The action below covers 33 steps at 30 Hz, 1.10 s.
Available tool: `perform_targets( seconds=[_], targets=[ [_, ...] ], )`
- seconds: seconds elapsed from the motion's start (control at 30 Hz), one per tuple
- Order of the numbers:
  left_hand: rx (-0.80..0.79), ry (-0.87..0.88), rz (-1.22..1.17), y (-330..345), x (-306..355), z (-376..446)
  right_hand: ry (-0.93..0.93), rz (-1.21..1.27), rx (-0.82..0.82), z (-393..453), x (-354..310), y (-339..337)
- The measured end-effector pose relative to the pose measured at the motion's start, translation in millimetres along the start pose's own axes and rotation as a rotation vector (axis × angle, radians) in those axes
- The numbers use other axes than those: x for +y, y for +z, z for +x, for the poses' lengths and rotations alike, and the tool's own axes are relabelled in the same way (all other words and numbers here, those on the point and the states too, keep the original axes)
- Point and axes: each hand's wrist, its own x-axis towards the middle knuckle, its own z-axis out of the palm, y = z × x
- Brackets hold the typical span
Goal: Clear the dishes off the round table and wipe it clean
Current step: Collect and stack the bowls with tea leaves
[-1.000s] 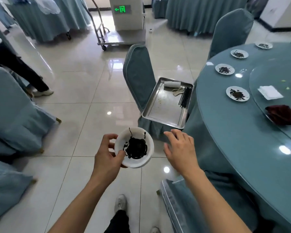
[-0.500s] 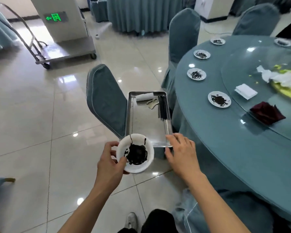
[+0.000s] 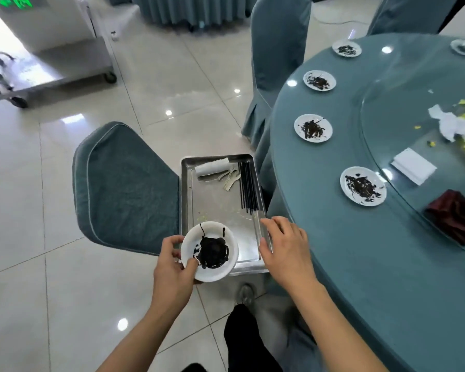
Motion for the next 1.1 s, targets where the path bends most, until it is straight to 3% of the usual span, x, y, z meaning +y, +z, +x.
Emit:
perform_targets(
  seconds=[0.33,0.73,1.1],
  targets=[
    [0.078,-0.178,-0.004,75,-44,173,-0.02,0.026,-0.153,135,20,82],
    [0.09,-0.249,0.08,167,-176,397,0.014,0.066,-0.217,233,56,233],
    [0.06,-0.2,0.191,184,-186,470,0.067,0.119,-0.28,240,44,267]
  ],
)
